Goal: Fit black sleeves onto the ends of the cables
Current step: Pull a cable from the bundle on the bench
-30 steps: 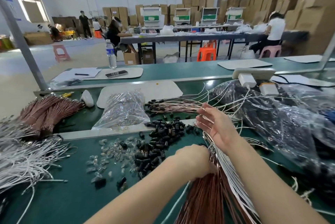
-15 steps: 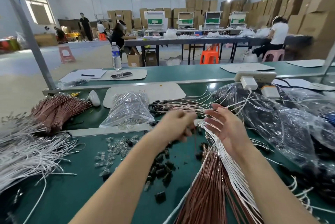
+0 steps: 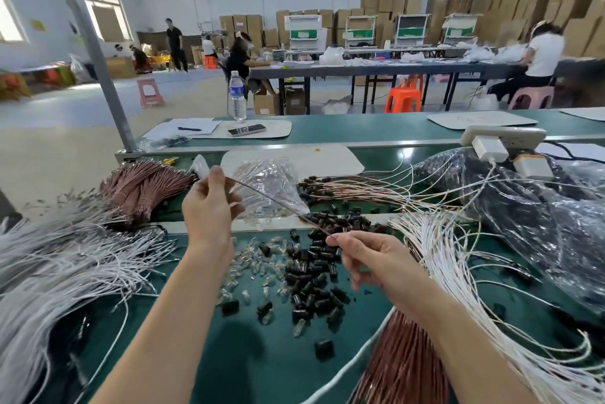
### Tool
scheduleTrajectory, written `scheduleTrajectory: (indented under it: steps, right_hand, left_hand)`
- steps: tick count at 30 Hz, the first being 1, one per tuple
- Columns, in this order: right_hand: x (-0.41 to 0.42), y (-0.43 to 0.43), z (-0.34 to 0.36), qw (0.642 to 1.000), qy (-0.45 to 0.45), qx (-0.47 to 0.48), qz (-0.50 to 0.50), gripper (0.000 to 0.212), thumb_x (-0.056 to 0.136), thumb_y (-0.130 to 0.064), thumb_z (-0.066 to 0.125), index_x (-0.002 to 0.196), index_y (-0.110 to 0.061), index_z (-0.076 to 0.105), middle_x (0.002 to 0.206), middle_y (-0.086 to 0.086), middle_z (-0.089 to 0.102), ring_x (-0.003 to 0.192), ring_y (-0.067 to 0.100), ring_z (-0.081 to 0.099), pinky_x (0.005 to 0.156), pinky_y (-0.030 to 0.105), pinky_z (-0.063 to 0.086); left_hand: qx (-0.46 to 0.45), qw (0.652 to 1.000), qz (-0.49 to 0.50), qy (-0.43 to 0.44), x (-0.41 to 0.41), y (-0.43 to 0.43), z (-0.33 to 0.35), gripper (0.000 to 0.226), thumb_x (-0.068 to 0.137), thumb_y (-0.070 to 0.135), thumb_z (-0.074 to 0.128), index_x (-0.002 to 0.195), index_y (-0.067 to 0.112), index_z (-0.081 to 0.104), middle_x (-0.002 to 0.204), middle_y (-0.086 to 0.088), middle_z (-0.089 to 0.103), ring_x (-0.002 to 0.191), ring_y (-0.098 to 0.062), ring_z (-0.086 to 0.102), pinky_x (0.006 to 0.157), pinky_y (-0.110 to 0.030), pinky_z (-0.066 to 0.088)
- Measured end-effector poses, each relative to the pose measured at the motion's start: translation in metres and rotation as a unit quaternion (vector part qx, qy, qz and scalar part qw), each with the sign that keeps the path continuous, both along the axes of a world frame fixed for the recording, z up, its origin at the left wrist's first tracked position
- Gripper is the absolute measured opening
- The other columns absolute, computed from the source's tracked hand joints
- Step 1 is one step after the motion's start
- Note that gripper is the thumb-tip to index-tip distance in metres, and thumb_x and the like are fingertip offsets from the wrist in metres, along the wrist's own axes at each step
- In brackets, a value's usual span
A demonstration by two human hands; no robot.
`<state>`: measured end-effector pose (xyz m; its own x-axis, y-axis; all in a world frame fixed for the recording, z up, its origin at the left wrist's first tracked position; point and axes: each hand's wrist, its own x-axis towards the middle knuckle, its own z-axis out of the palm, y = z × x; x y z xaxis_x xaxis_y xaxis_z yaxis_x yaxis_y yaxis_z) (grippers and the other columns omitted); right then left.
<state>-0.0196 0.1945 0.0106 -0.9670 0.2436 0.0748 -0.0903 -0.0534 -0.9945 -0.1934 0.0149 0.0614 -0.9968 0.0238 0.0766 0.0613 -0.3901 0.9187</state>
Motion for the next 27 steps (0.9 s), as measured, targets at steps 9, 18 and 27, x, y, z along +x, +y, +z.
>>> scheduleTrajectory:
  steps: [9,18,27]
  right_hand:
    - [-0.023,-0.020,-0.016,0.983,-0.025,0.161,-0.088,0.011,0.097,-0.032,0.068,0.094,-0.028,0.078,0.076,-0.002,0.074,0.055,0.006,0.056,0.052,0.021,0.048]
    - [-0.027,-0.016,-0.049,0.869,-0.077,0.455,-0.178,0.022,0.100,-0.046,0.055,0.116,-0.040,0.070,0.097,-0.020,0.055,0.075,0.000,0.058,0.064,0.014,0.044]
    - [-0.039,-0.036,-0.054,0.807,-0.133,0.537,-0.207,0.019,0.100,-0.054,0.051,0.108,-0.043,0.064,0.100,-0.015,0.040,0.081,0.004,0.052,0.058,0.022,0.038]
  left_hand:
    - [-0.055,0.980,-0.192,-0.006,0.033,-0.009,-0.058,0.038,0.081,0.039,0.066,0.101,0.007,0.067,0.081,0.000,0.072,0.064,-0.011,0.065,0.057,-0.027,0.056]
    - [0.042,0.994,-0.098,-0.011,0.028,-0.022,-0.094,0.024,0.085,0.023,0.068,0.104,0.009,0.068,0.086,-0.006,0.075,0.070,-0.013,0.070,0.063,-0.022,0.059]
    - [-0.094,0.987,-0.078,0.104,0.040,-0.011,-0.100,0.018,0.085,0.032,0.074,0.082,0.015,0.072,0.077,-0.013,0.073,0.065,-0.022,0.067,0.061,-0.026,0.058]
